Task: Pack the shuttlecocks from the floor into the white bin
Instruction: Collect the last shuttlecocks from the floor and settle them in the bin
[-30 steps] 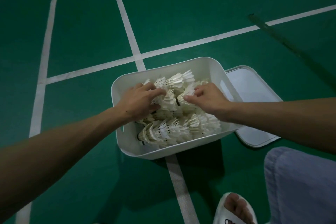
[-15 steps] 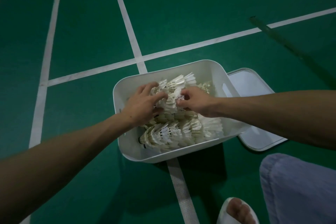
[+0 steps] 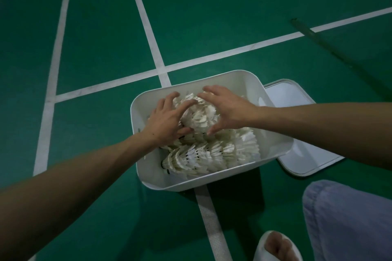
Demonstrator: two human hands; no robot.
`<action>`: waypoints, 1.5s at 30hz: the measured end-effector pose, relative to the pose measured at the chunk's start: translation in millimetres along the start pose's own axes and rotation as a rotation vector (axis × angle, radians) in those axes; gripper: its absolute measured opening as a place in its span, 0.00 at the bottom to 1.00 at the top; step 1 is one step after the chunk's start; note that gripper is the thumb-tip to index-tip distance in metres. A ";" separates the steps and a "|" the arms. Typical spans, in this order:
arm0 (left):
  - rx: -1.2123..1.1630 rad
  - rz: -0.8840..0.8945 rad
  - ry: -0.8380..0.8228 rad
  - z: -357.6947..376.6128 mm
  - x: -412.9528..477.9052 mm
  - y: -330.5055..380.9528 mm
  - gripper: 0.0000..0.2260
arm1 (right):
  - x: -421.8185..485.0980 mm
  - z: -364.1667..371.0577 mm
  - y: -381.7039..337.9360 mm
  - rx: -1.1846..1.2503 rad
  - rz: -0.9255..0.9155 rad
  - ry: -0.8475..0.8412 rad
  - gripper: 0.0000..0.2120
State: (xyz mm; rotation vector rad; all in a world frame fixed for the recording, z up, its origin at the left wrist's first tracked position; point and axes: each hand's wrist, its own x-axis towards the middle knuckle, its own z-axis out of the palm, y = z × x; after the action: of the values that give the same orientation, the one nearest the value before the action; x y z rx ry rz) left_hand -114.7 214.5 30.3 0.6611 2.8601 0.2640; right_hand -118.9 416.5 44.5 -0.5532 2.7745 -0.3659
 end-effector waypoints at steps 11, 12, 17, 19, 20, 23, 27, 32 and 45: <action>-0.068 -0.015 -0.014 4.8 12.1 -0.5 0.46 | 13.7 10.8 11.2 -0.123 0.016 0.012 0.55; -0.061 -0.006 -0.022 6.2 12.9 0.0 0.46 | 13.4 13.6 11.4 -0.106 0.023 0.017 0.55; 0.004 0.018 -0.036 10.5 20.6 5.2 0.47 | 11.4 20.3 16.5 -0.084 0.035 0.022 0.55; -0.002 0.005 -0.051 5.0 22.5 3.0 0.47 | 11.7 15.3 16.6 -0.095 0.035 0.028 0.56; -0.005 0.010 -0.057 1.3 22.1 1.8 0.48 | 10.4 11.8 15.6 -0.090 0.032 0.029 0.56; 0.015 0.038 -0.065 -10.4 16.3 0.8 0.50 | 1.5 1.7 11.3 -0.060 0.020 0.038 0.57; 0.025 0.032 -0.112 -22.0 11.1 6.3 0.51 | -12.0 -8.5 6.2 -0.050 0.024 0.045 0.57; 0.054 0.068 -0.166 -34.5 9.1 14.7 0.54 | -24.8 -20.3 -3.4 -0.047 0.036 0.021 0.53; 0.168 0.392 -0.198 -110.9 104.0 120.2 0.42 | -105.0 -86.6 73.4 0.049 0.373 0.212 0.47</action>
State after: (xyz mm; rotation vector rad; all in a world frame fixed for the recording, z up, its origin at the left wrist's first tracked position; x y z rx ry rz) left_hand -181.9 353.1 147.9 1.2088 2.5637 0.0101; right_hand -78.7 541.2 126.6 0.0228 2.9763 -0.4245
